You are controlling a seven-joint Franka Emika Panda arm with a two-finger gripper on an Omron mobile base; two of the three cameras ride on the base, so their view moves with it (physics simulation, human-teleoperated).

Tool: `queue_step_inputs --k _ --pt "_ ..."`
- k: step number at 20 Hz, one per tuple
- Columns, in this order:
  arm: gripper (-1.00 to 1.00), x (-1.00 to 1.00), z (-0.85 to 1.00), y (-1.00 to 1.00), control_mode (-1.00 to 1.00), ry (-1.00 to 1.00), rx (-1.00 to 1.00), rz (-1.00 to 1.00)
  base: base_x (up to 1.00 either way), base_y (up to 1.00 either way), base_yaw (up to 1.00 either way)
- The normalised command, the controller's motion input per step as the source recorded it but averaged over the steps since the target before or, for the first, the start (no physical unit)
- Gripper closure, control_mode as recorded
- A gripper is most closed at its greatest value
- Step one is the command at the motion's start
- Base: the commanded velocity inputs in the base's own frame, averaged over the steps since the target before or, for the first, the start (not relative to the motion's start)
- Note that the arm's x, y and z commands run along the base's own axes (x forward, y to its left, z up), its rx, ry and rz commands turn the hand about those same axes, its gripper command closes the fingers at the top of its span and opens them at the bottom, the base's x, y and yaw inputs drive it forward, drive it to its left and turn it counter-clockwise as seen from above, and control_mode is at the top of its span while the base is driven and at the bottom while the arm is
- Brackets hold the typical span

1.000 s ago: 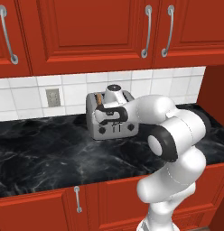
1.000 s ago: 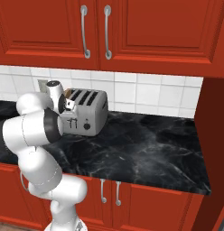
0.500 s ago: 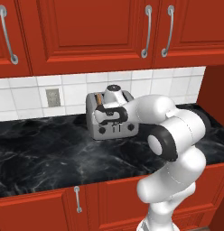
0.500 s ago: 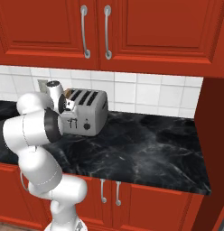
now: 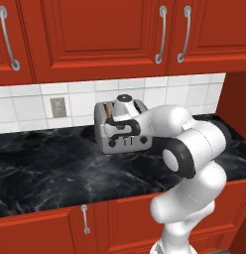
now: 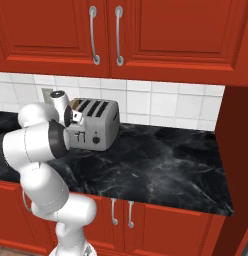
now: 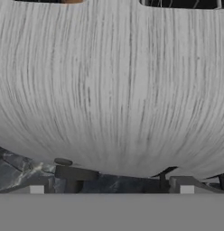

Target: Start the toaster. Once the lever pops up, take the bread to the plate on the dining counter.

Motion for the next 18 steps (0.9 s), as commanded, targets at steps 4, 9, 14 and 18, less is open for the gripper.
queue_step_inputs --k 4,9,14,18 --pt "-1.0 -0.03 -0.39 0.0 -1.0 -0.06 0.0 0.0 0.0 0.0 0.0" --pt "-1.0 -0.21 -0.49 0.0 -1.0 -0.09 0.0 0.0 0.0 0.0 0.0" --pt "-1.0 -0.25 -0.44 0.0 -1.0 -0.13 0.0 0.0 0.0 0.0 0.0" --pt "-1.0 -0.18 -0.43 0.0 -1.0 -0.1 0.01 0.0 0.0 0.0 0.0"
